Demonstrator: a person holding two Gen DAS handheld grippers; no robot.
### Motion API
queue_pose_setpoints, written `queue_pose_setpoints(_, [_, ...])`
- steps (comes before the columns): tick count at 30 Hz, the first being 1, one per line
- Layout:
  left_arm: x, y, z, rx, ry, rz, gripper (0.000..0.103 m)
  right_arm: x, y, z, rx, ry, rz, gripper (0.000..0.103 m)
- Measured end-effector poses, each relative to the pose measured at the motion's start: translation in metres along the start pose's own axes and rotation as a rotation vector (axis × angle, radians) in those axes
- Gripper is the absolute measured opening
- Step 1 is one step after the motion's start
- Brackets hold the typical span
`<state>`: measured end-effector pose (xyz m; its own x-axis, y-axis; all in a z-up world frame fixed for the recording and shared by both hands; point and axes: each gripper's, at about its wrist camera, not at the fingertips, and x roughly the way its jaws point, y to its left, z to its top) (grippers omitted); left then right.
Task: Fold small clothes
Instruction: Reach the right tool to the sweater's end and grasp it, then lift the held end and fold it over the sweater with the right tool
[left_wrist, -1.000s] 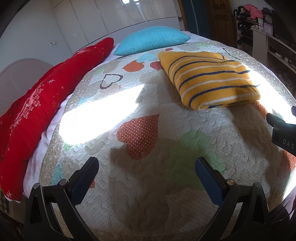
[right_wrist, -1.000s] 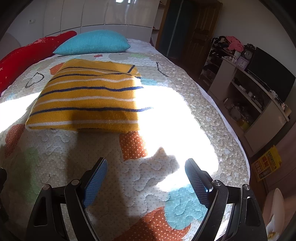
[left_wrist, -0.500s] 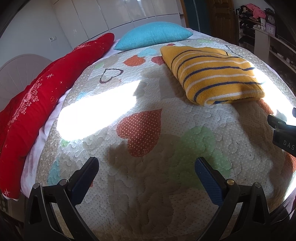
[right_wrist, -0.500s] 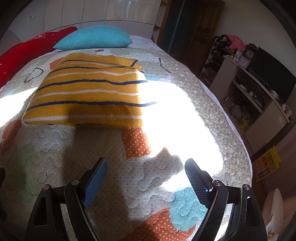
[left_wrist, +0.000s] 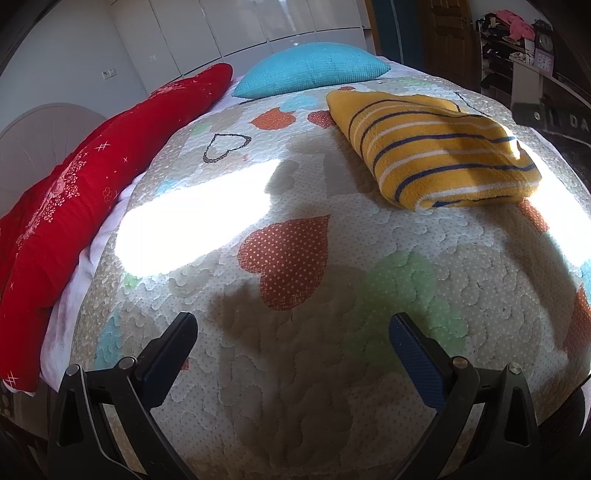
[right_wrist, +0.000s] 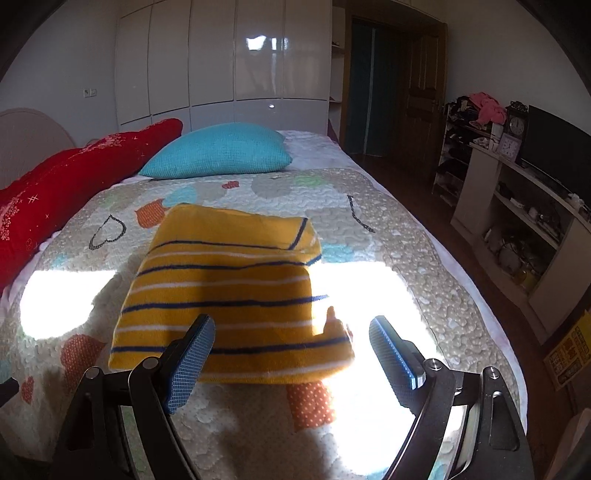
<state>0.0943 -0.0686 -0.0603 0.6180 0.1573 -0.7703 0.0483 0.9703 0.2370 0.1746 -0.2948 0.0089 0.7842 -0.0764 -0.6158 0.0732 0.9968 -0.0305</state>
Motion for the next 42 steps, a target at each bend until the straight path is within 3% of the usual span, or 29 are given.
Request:
queue_pose_setpoints(2, [-0.001,0.002,-0.001,-0.002,0.0,0.003,0.103,0.014,0.012,0.014,-0.043,-0.019,0.046,0.064])
queue_pose_setpoints(4, [-0.002,0.004,-0.001,-0.007,0.001,0.006,0.103,0.036,0.023,0.024,-0.062,-0.001,0.111,0.051])
queue_pose_setpoints(7, [-0.002,0.007,-0.002,-0.017,0.004,0.011,0.103,0.075,0.026,0.028,-0.035,0.039,0.211,0.048])
queue_pose_setpoints(10, [-0.003,0.01,-0.002,-0.021,0.004,0.018,0.103,0.111,0.02,0.007,-0.01,0.13,0.162,0.048])
queue_pose_setpoints(18, [0.004,0.015,-0.002,-0.048,0.017,0.001,0.103,0.075,-0.005,-0.041,-0.079,0.112,0.097,0.063])
queue_pose_setpoints(23, [0.005,0.012,-0.001,-0.051,0.02,-0.01,0.103,0.036,-0.023,-0.014,-0.022,-0.011,0.128,0.064])
queue_pose_setpoints(26, [0.003,0.009,0.001,-0.048,0.023,-0.021,0.103,0.045,-0.018,0.021,0.017,-0.026,0.195,0.064])
queue_pose_setpoints(28, [-0.001,0.006,0.001,-0.038,0.016,-0.016,0.103,0.071,-0.012,0.037,0.025,0.004,0.232,0.064])
queue_pose_setpoints(30, [-0.004,0.005,0.001,-0.029,0.009,-0.008,0.103,0.109,-0.007,0.044,0.04,0.073,0.21,0.061])
queue_pose_setpoints(33, [-0.009,0.009,0.002,-0.034,0.001,-0.002,0.103,0.147,-0.017,0.03,0.102,0.178,0.178,0.059])
queue_pose_setpoints(35, [-0.01,0.012,0.003,-0.038,-0.005,0.004,0.103,0.139,-0.028,0.016,0.144,0.153,0.208,0.065])
queue_pose_setpoints(37, [-0.006,0.014,0.006,-0.04,-0.005,0.006,0.103,0.128,-0.035,0.003,0.124,0.157,0.176,0.081])
queue_pose_setpoints(39, [-0.003,0.013,0.011,-0.036,-0.009,-0.011,0.103,0.121,-0.048,-0.011,0.135,0.187,0.196,0.084])
queue_pose_setpoints(40, [-0.002,0.013,0.015,-0.034,-0.019,-0.038,0.103,0.119,-0.055,-0.017,0.143,0.217,0.199,0.084])
queue_pose_setpoints(42, [0.003,0.016,0.026,-0.055,-0.037,-0.138,0.103,0.109,-0.075,-0.02,0.195,0.194,0.247,0.084])
